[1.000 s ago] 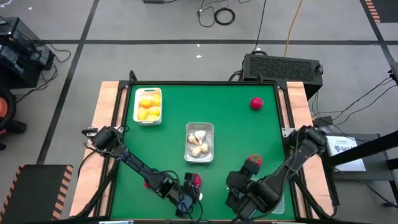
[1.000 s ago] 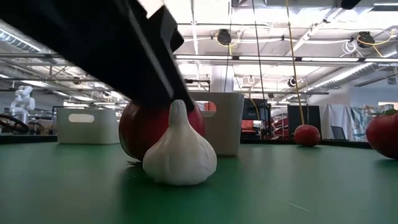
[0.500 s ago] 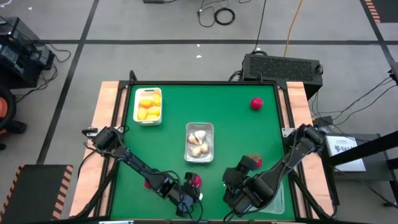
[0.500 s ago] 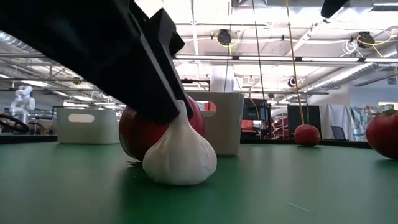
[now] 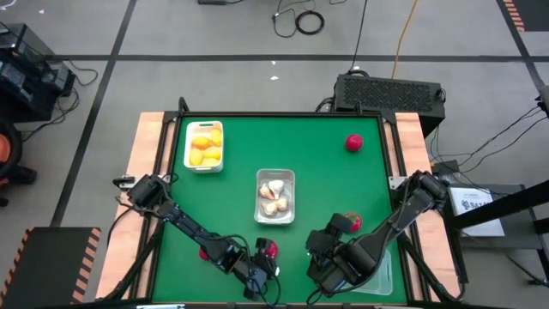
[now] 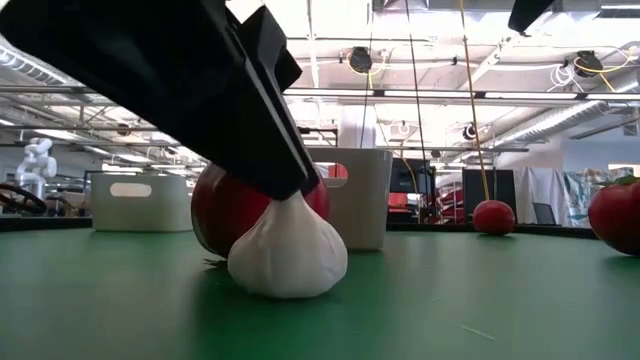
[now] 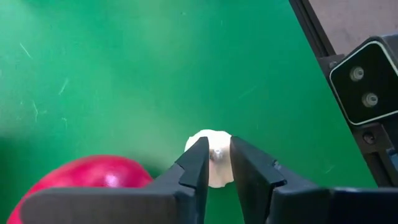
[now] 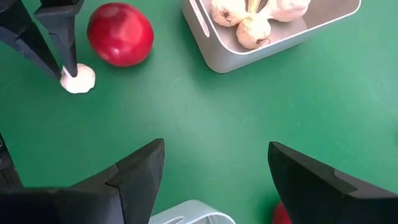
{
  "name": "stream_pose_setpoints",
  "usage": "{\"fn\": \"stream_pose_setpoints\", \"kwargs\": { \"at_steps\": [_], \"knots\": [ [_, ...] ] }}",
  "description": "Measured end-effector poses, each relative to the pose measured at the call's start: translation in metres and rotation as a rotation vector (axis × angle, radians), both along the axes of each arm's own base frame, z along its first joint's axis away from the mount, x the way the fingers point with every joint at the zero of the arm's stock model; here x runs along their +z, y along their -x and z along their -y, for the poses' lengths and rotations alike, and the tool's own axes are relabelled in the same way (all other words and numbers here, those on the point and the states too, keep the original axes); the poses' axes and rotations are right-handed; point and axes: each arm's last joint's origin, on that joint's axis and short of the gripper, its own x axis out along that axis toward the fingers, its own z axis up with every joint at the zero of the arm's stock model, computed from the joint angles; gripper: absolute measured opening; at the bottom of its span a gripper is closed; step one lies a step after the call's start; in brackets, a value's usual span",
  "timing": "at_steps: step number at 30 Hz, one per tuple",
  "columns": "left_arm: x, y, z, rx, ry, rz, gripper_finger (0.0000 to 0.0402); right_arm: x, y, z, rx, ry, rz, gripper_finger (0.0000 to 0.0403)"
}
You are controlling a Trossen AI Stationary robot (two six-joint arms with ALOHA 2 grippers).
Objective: Sort produce into baskets
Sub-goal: Put the garlic into the gray bin
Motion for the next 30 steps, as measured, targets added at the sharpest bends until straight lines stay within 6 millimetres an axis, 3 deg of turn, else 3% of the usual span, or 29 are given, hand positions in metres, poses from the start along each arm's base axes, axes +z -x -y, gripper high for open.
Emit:
{"fn": "stream_pose_setpoints", "kwargs": {
  "at_steps": [8,19,25,30],
  "knots": [
    [0.003,-0.001,0.001,0.0,0.015,0.019,0.0023,0.0,-0.001,0.002,-0.005,0.001,0.0,0.0277],
    [0.047,0.005,-0.006,-0.036,0.0,0.125,0.0008,0.0,-0.003,0.003,-0.008,0.002,-0.001,0.0277],
    [0.078,0.015,-0.027,-0.073,-0.213,0.178,0.0008,0.0,-0.011,0.014,-0.046,0.0,0.003,0.0277],
    [0.097,0.017,-0.061,-0.081,-0.333,0.127,0.0008,0.0,-0.022,0.03,-0.099,-0.005,0.01,0.0277]
  ]
}}
